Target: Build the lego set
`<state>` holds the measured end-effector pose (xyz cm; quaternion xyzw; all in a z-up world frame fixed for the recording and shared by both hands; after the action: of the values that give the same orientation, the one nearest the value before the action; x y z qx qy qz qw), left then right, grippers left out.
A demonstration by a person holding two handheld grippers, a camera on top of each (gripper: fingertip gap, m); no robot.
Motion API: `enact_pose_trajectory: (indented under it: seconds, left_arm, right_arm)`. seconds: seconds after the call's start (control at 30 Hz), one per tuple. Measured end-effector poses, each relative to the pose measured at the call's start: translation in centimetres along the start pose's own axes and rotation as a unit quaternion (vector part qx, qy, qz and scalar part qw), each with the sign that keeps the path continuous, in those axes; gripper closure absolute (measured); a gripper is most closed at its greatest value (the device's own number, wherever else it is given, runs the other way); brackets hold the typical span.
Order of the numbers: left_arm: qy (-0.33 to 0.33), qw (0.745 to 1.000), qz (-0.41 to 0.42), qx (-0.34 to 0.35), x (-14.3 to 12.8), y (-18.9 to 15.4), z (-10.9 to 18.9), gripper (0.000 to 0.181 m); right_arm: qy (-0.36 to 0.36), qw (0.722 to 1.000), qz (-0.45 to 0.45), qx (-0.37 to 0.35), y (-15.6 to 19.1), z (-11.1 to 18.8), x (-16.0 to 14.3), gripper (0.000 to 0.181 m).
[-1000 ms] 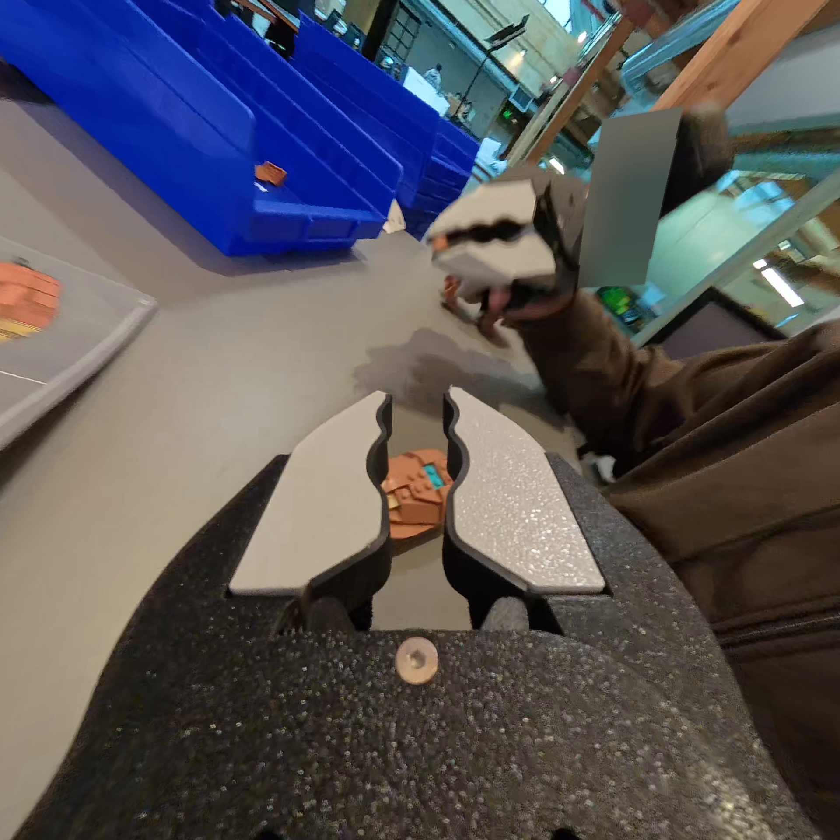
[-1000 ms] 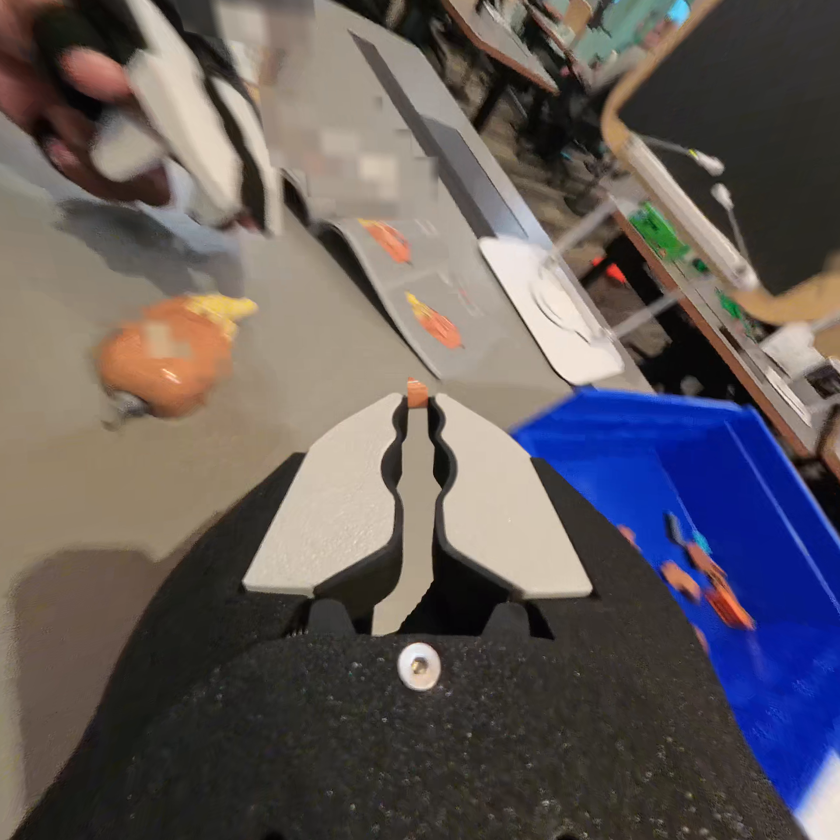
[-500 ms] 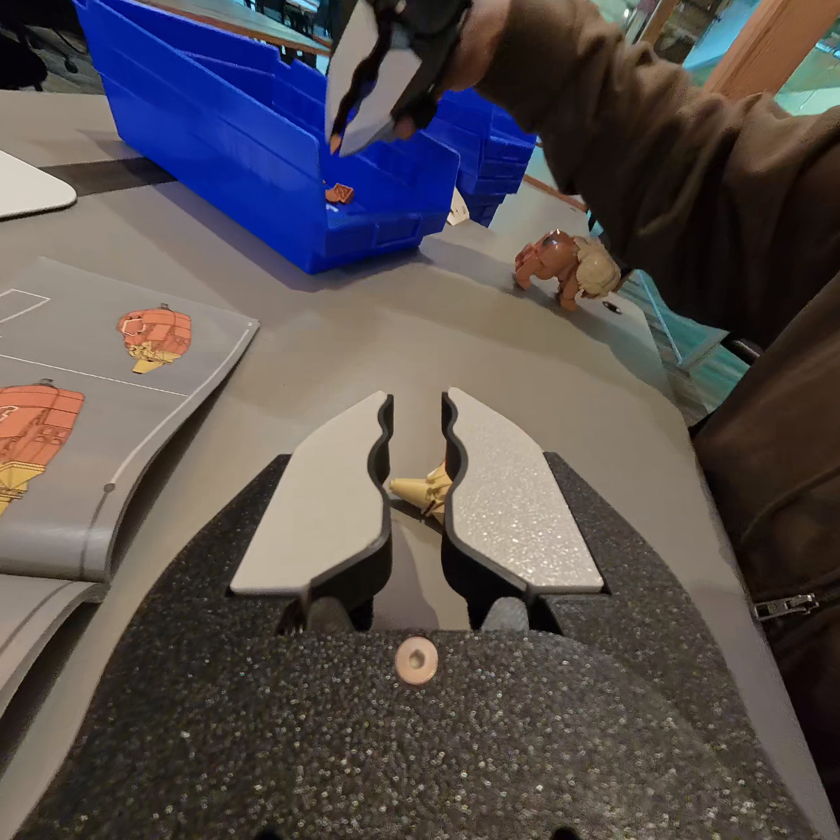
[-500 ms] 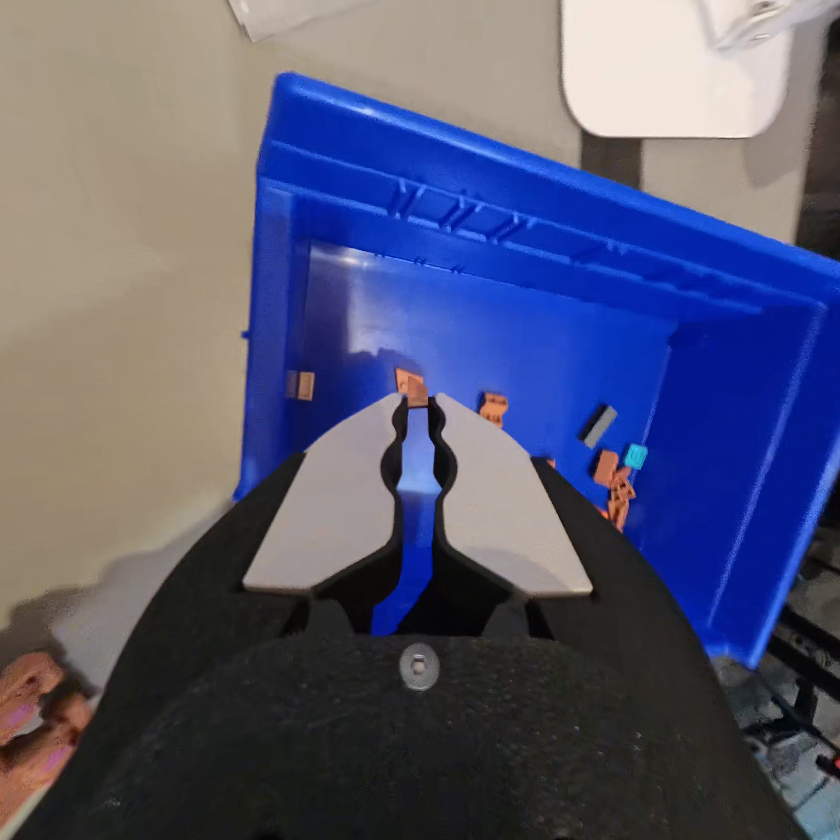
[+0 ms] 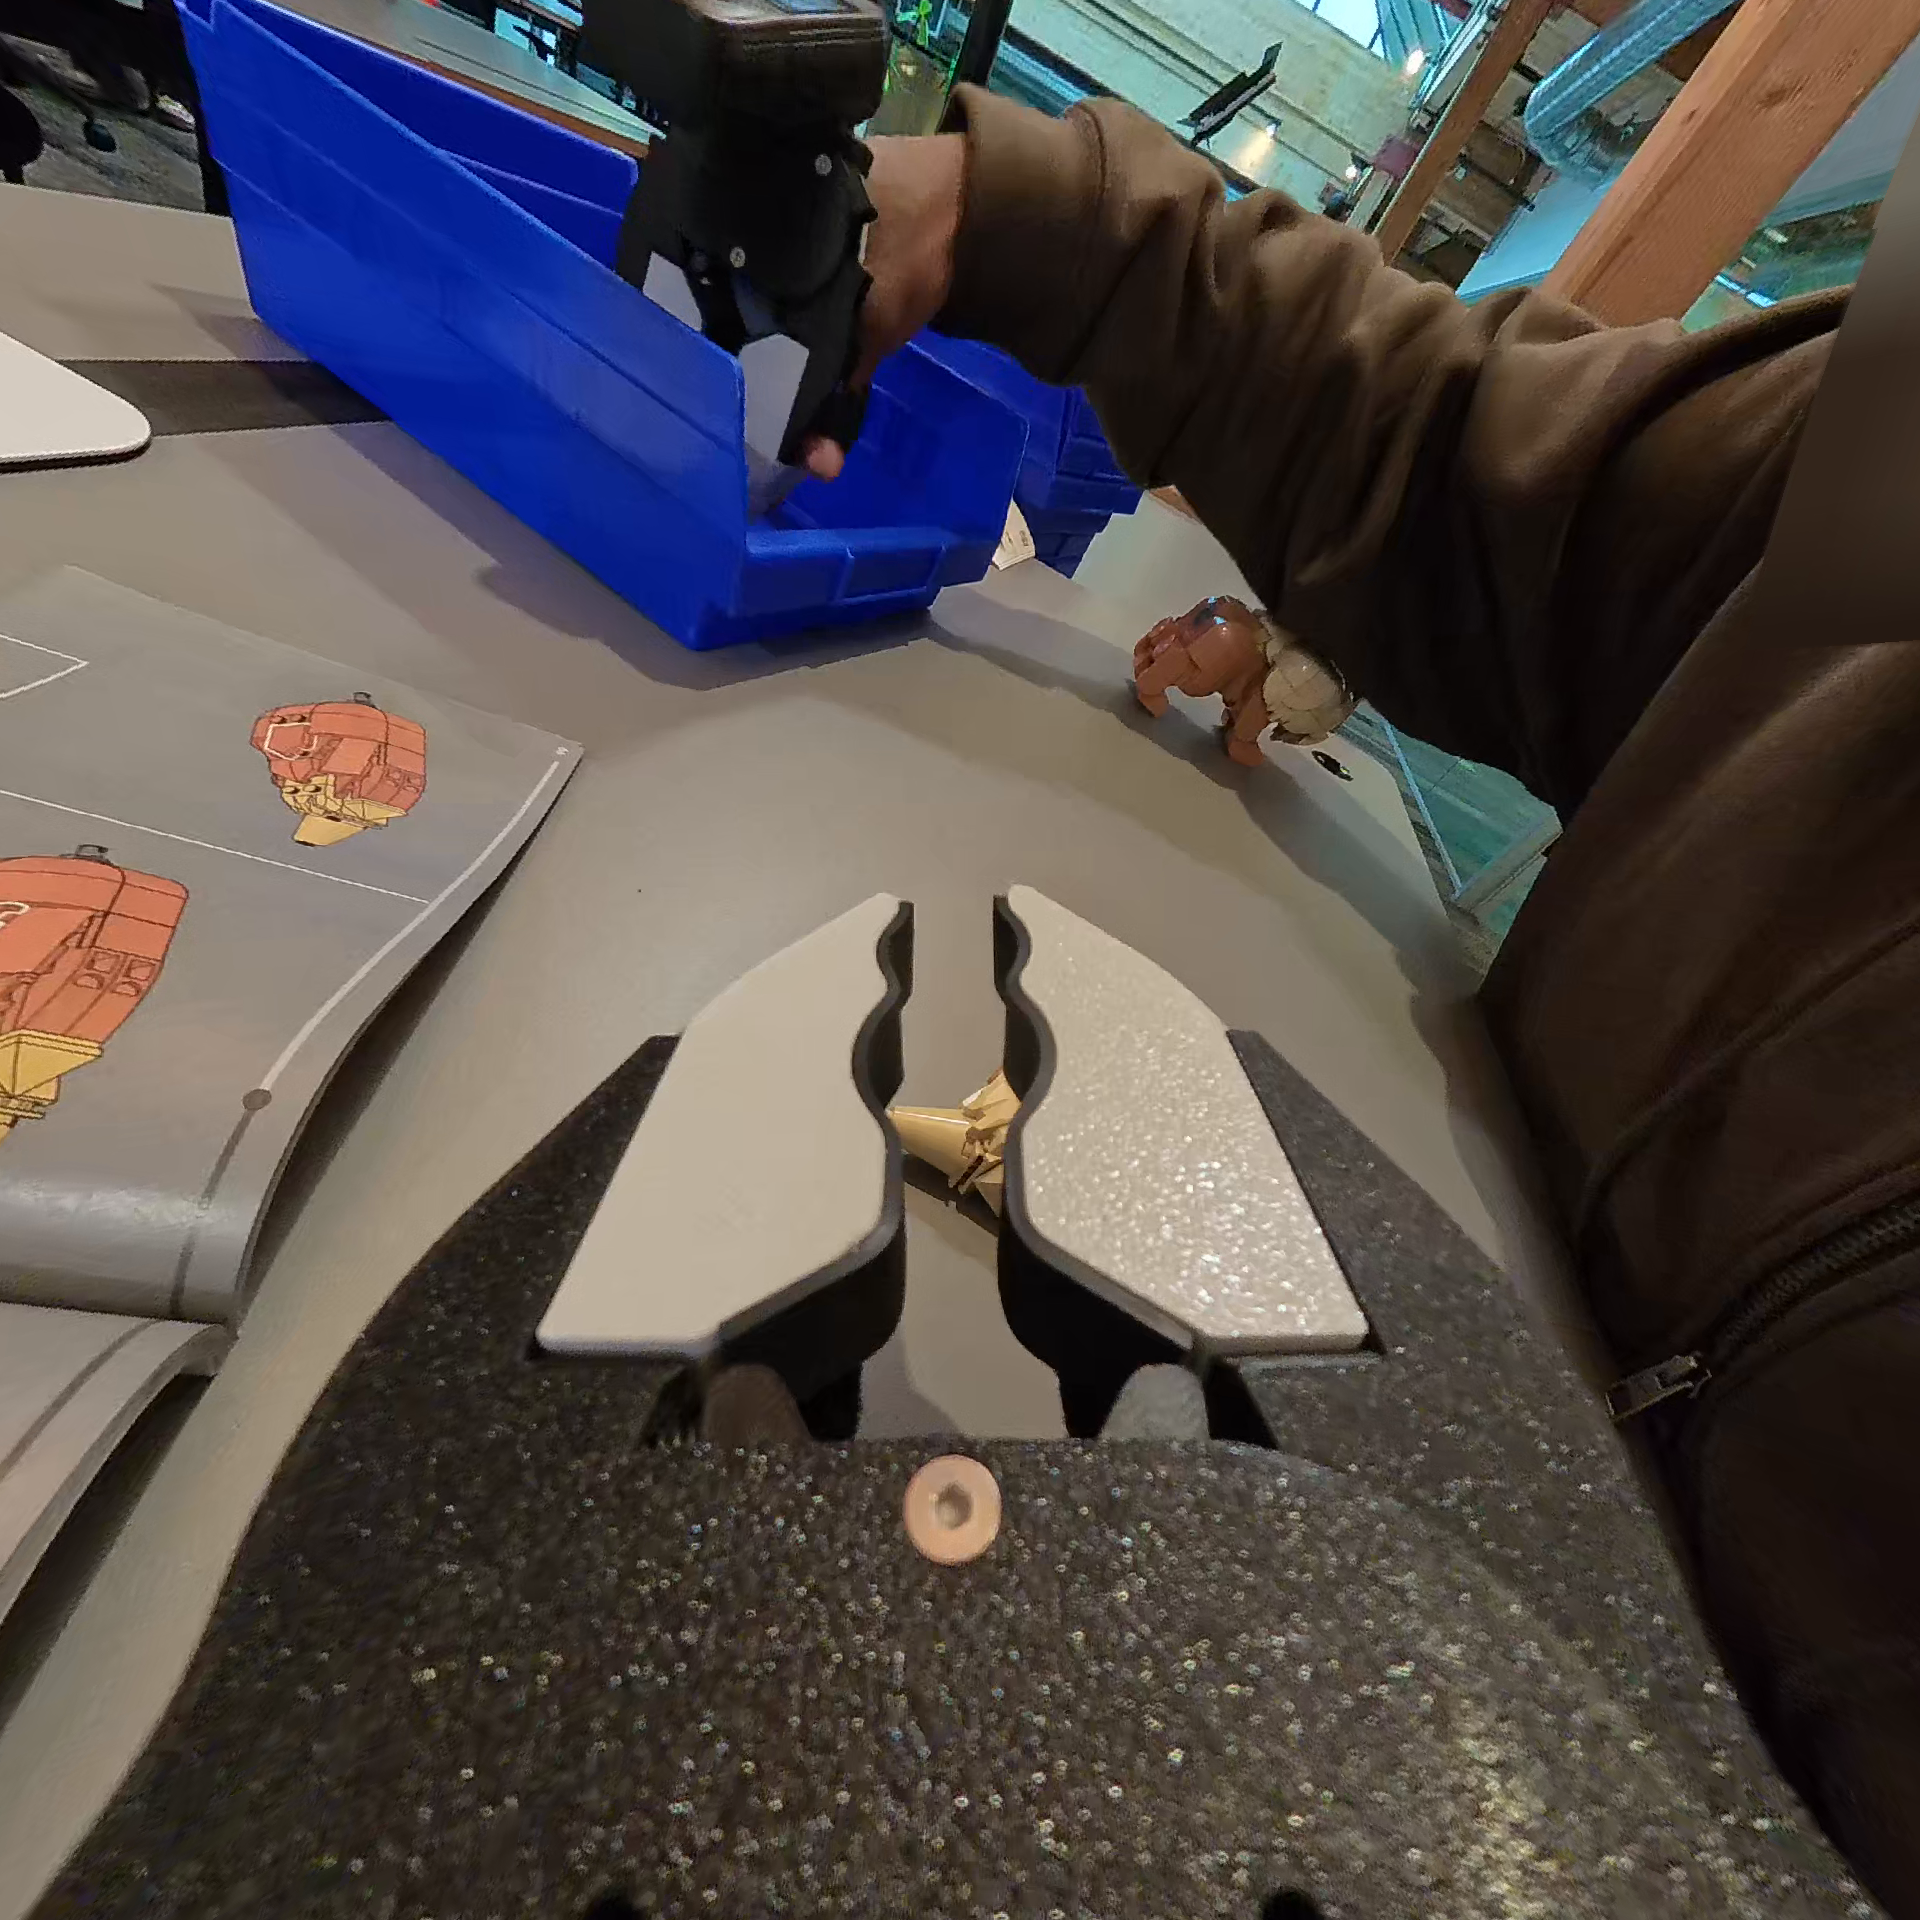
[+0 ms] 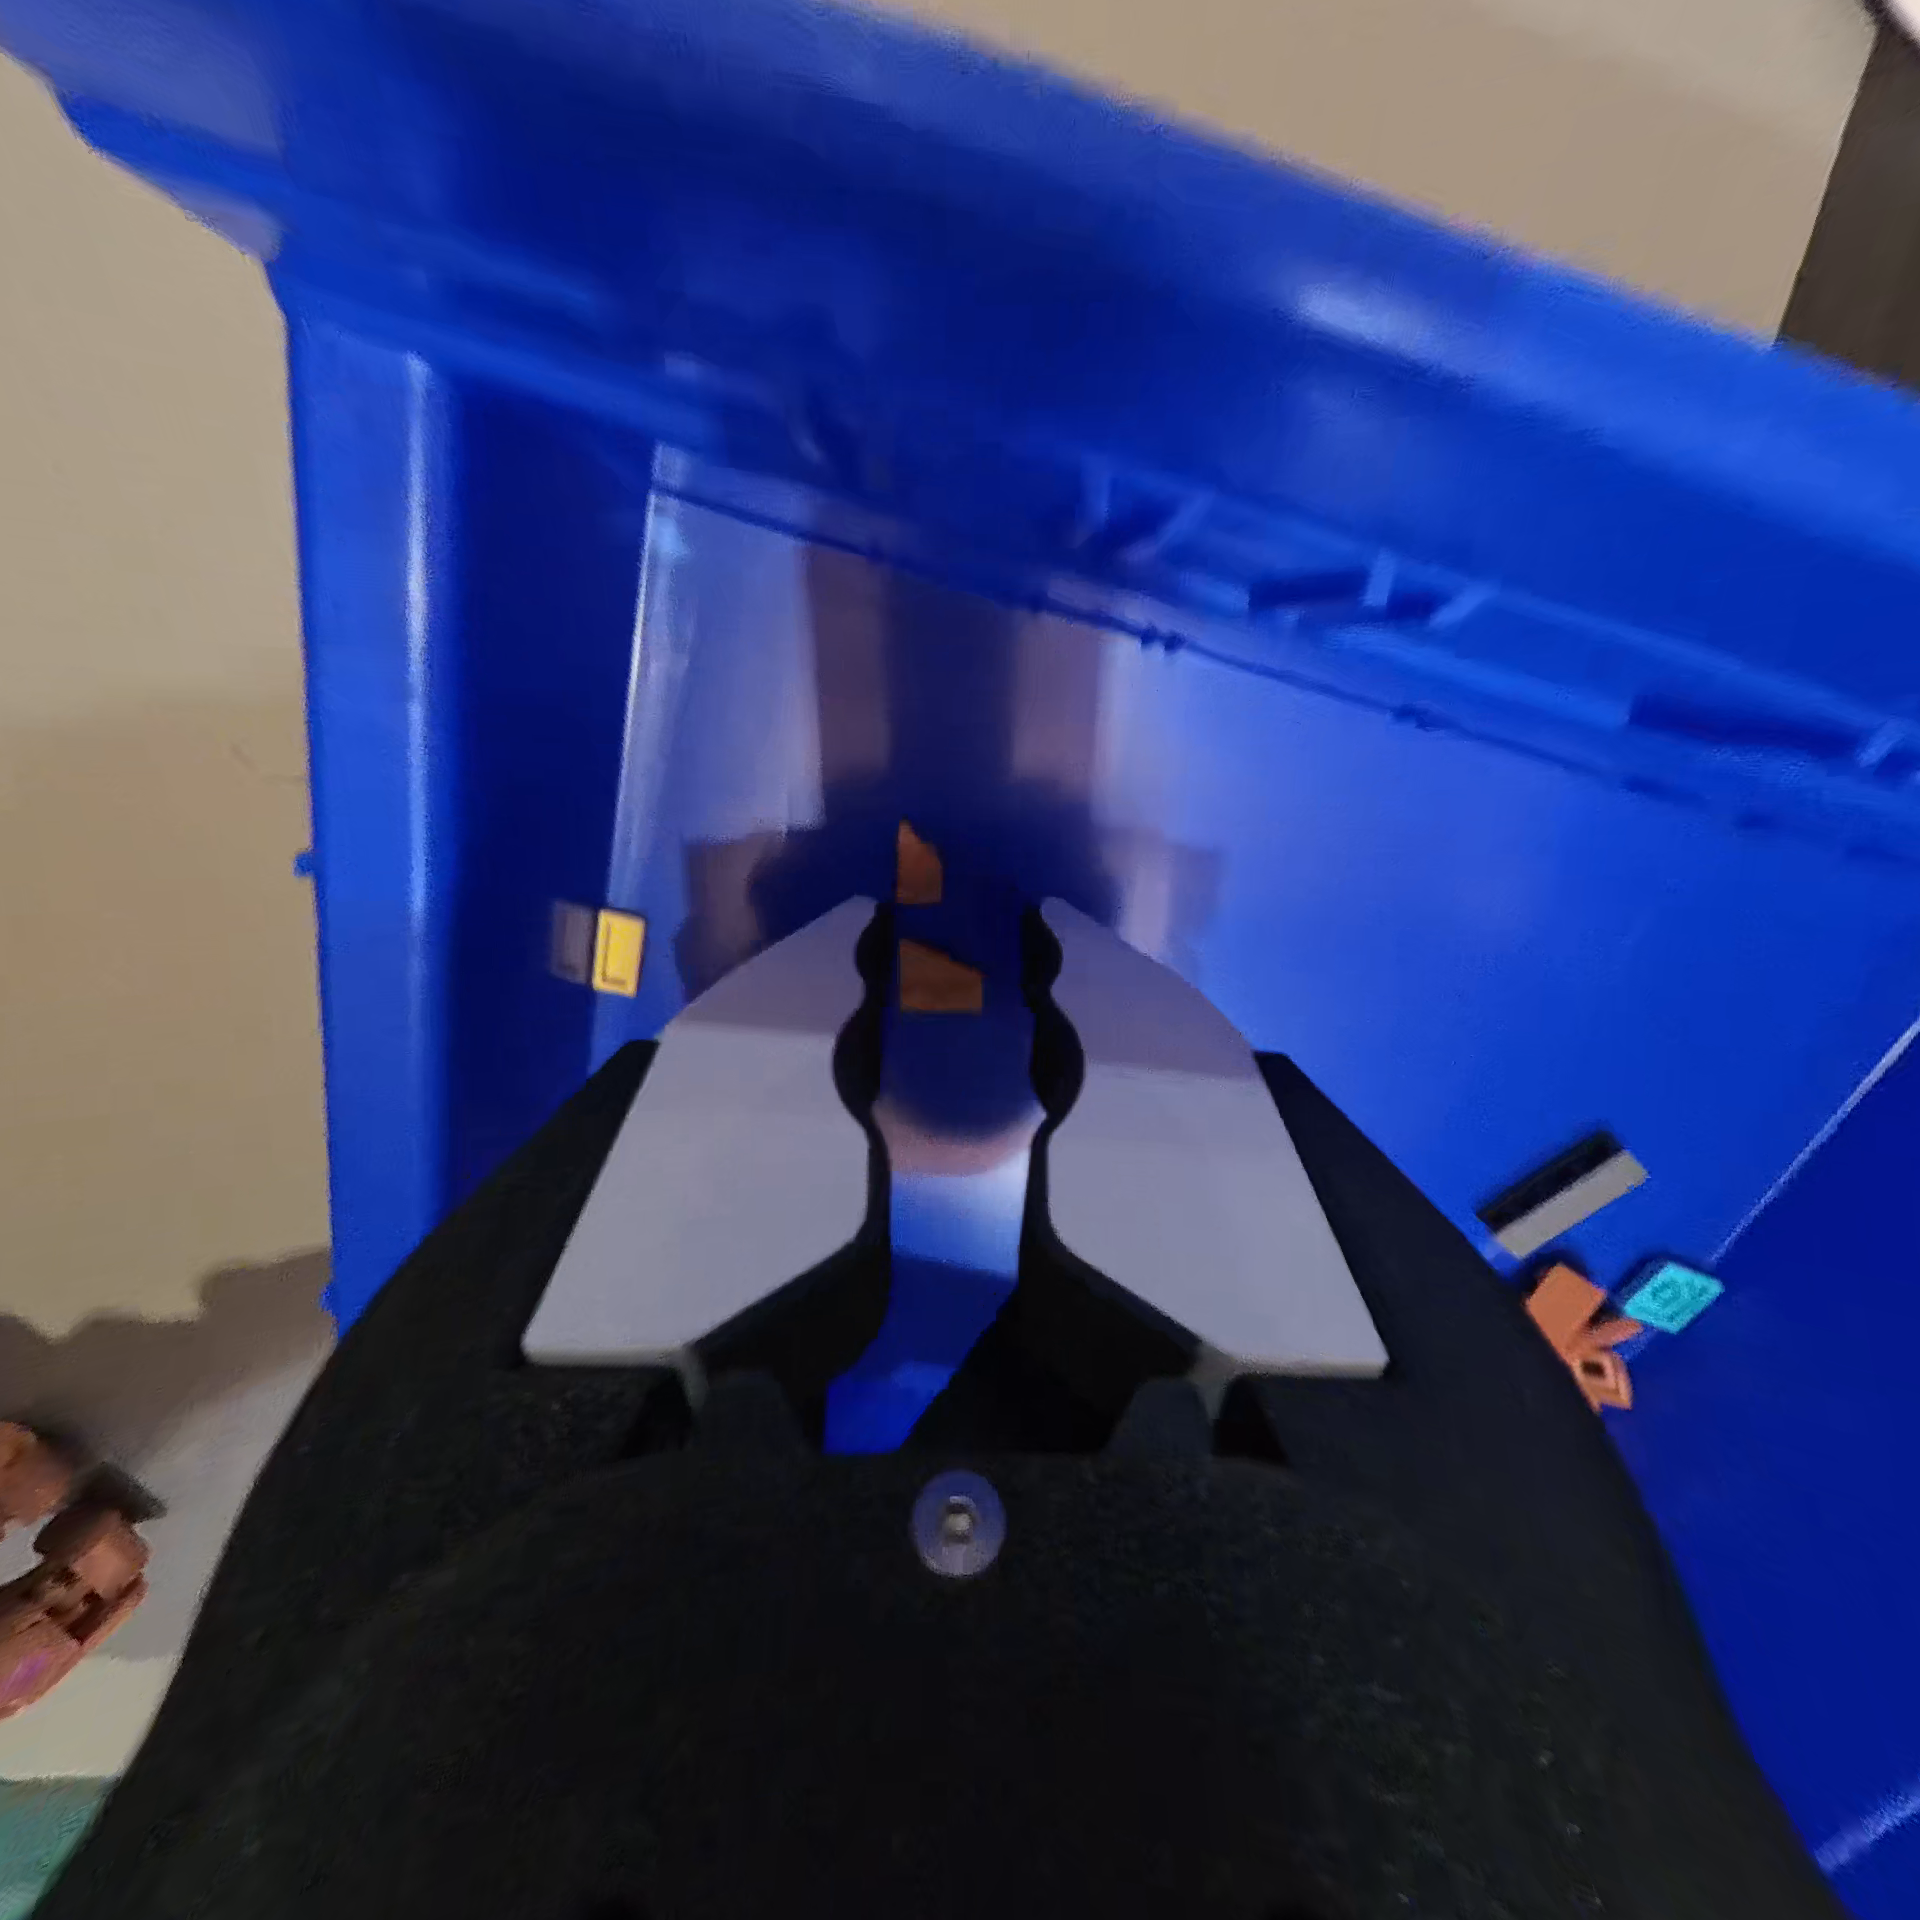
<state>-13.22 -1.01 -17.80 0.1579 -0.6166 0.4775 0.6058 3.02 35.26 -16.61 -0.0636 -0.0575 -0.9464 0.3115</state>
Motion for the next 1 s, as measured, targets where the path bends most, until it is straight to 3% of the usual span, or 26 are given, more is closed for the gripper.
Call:
enact_pose_trajectory:
  seconds: [0.13, 0.23, 0.33, 0.77, 1.0]
  left_arm:
    - [0.001, 1.0, -0.002, 0.002, 0.0, -0.1, 0.0, 0.167]
    - [0.007, 1.0, -0.005, 0.002, -0.1, -0.2, -0.1, 0.167]
    - [0.013, 1.0, -0.007, 0.002, -0.1, -0.2, -0.1, 0.167]
    - [0.013, 1.0, 0.0, 0.003, -0.1, -0.1, -0.1, 0.167]
    - [0.012, 1.0, -0.001, 0.004, -0.1, -0.1, -0.1, 0.167]
  right_arm:
    - [0.121, 0.992, 0.025, -0.017, 0.9, 1.5, -1.8, 0.153]
    - [0.241, 0.968, 0.062, -0.013, 1.9, 1.8, -3.4, 0.151]
    - [0.303, 0.949, 0.089, 0.012, 2.7, 1.1, -4.3, 0.146]
    - [0.406, 0.904, 0.129, 0.022, 3.7, -1.5, -5.1, 0.136]
    - [0.414, 0.9, 0.135, 0.021, 3.6, -1.3, -4.9, 0.13]
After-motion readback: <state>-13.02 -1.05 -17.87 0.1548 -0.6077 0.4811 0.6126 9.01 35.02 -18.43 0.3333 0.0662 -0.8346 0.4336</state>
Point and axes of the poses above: each gripper's, where its closed fingertips meet, z back along the fingers, x out of its top, y = z × x across the jaws, the point moved 10 cm from there along z, back along the fingers, and after that the axes turned 5 degrees about x, right-handed, at the moved point
